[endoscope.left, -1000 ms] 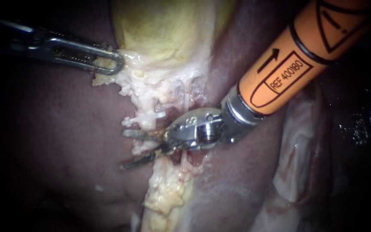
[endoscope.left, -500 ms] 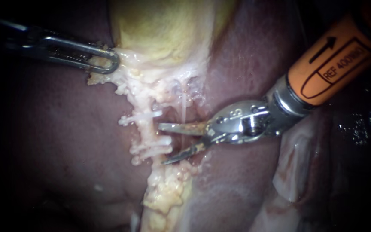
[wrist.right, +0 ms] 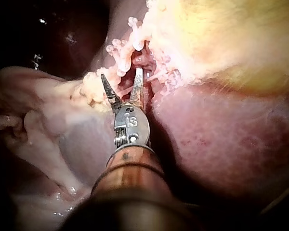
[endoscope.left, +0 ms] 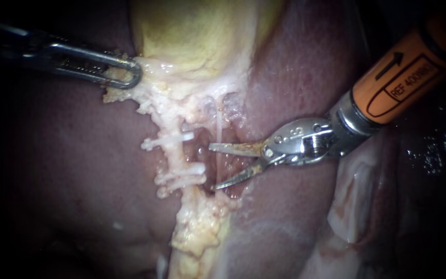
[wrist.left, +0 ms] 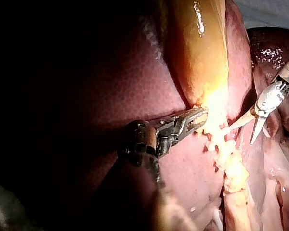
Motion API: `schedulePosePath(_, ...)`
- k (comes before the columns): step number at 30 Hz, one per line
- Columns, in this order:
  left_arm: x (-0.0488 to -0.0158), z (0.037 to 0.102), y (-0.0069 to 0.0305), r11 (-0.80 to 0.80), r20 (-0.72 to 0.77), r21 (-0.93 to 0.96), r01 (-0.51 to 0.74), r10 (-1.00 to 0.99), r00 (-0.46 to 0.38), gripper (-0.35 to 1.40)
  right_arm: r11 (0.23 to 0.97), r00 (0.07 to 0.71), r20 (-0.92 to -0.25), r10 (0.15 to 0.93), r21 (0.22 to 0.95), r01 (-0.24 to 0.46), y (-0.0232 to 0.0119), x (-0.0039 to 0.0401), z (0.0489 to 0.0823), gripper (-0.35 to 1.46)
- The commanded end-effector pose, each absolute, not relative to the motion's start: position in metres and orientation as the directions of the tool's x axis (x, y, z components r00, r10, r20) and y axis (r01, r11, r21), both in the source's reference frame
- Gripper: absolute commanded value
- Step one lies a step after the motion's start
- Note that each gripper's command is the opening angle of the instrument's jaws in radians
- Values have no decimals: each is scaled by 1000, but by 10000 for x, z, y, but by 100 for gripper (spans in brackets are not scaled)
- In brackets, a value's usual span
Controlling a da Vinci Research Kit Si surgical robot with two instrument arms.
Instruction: Go to the cutting position left tube
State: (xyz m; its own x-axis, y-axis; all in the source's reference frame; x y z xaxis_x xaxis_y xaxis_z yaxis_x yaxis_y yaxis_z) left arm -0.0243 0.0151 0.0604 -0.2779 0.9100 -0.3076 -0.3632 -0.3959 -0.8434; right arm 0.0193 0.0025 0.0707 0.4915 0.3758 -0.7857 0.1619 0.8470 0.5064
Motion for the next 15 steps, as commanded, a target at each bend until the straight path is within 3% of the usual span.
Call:
schedulePosePath(1,-243,604,151,-396,-308,-843,-363,910,-278,-35,848,489,-787,376,505,161,25,193,710,138)
schedulePosePath(7,-243,604,151,-396,-308,-843,-364,910,-278,-35,847,480,-794,374,503,173,28,197,724,140)
schedulePosePath(15,-243,605,151,-397,-308,-843,-364,910,-278,-35,837,440,-824,357,491,240,25,213,728,138)
